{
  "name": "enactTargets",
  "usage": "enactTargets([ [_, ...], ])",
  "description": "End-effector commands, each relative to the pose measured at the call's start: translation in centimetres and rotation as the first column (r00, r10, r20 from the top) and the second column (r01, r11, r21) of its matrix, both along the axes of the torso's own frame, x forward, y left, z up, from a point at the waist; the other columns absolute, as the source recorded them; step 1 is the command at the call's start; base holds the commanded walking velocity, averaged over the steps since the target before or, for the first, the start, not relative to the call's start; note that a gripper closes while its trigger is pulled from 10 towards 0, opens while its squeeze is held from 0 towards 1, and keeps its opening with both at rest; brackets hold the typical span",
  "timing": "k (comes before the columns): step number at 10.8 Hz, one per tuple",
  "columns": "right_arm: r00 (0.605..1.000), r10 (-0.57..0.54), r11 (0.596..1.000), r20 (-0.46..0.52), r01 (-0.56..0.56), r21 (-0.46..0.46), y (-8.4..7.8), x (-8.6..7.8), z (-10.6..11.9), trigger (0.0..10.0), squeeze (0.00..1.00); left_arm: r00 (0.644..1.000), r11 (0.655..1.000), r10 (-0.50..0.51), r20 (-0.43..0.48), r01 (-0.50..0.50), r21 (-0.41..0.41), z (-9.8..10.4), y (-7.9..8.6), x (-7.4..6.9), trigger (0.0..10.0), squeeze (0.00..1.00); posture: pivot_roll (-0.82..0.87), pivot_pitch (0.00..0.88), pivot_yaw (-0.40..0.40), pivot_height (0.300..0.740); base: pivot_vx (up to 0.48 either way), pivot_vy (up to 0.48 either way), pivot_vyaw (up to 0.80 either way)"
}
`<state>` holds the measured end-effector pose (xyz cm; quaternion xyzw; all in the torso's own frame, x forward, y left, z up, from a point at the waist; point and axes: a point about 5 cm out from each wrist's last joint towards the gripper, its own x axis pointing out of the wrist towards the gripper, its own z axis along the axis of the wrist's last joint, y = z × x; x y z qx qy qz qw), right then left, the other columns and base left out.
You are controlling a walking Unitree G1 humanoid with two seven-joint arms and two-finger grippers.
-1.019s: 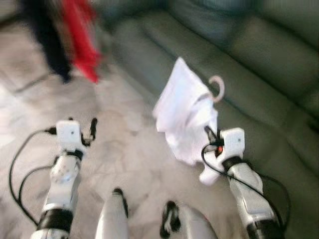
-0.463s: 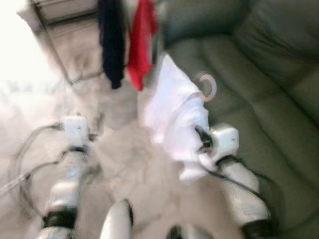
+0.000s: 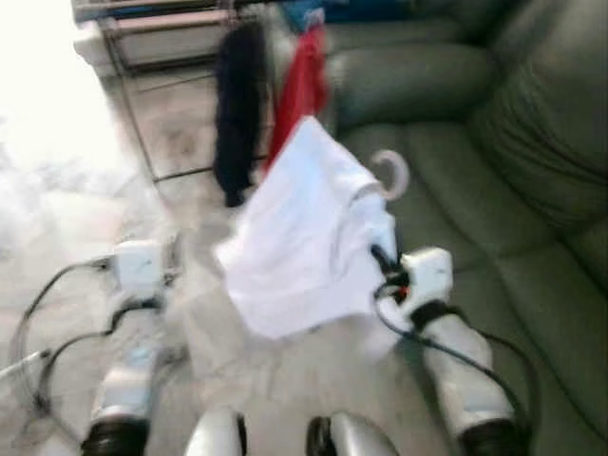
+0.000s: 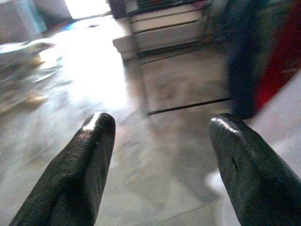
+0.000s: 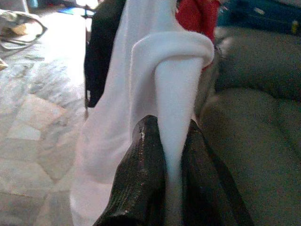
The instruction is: Hang hanger
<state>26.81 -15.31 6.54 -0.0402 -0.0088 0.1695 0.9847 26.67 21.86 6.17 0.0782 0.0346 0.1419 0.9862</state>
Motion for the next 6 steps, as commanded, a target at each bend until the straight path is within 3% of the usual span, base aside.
enactTargets([
  [1,0.991,-0.128,0.992,0.036,0.128,-0.003,-2.7,-0.3,0.2,10.0,0.0,1.0,1.0,0.019,-0.022,-0.019,-0.011,-0.4,-0.5,-0.6,10.0,0.0,0.07,0.044,-0.069,0.74,0.0,0.0,0.0],
  [3,0.964,-0.267,0.963,-0.009,0.266,-0.043,-5.2,-0.9,-1.0,10.0,0.0,0.998,0.998,-0.046,-0.033,0.045,-0.048,-0.7,-1.1,-2.2,10.0,0.0,0.08,0.061,-0.065,0.74,0.0,0.0,0.0],
  [4,0.934,-0.354,0.934,-0.037,0.351,-0.068,-6.4,-1.6,-1.7,10.0,0.0,0.997,1.0,-0.028,-0.066,0.028,-0.007,-1.0,-1.2,-3.1,10.0,0.0,0.07,0.084,-0.045,0.74,0.0,0.0,0.0],
  [5,0.921,-0.387,0.921,-0.048,0.383,-0.072,-6.7,-2.1,-2.2,10.0,0.0,0.995,0.999,-0.04,-0.094,0.04,-0.006,-1.3,-1.2,-3.6,10.0,0.0,0.05,0.09,-0.018,0.74,0.0,0.0,0.0],
  [6,0.906,-0.421,0.906,-0.038,0.418,-0.074,-6.8,-2.6,-2.5,10.0,0.0,0.994,0.999,-0.045,-0.095,0.046,0.008,-1.0,-0.7,-3.2,10.0,0.0,0.02,0.093,0.029,0.74,0.0,0.0,0.0],
])
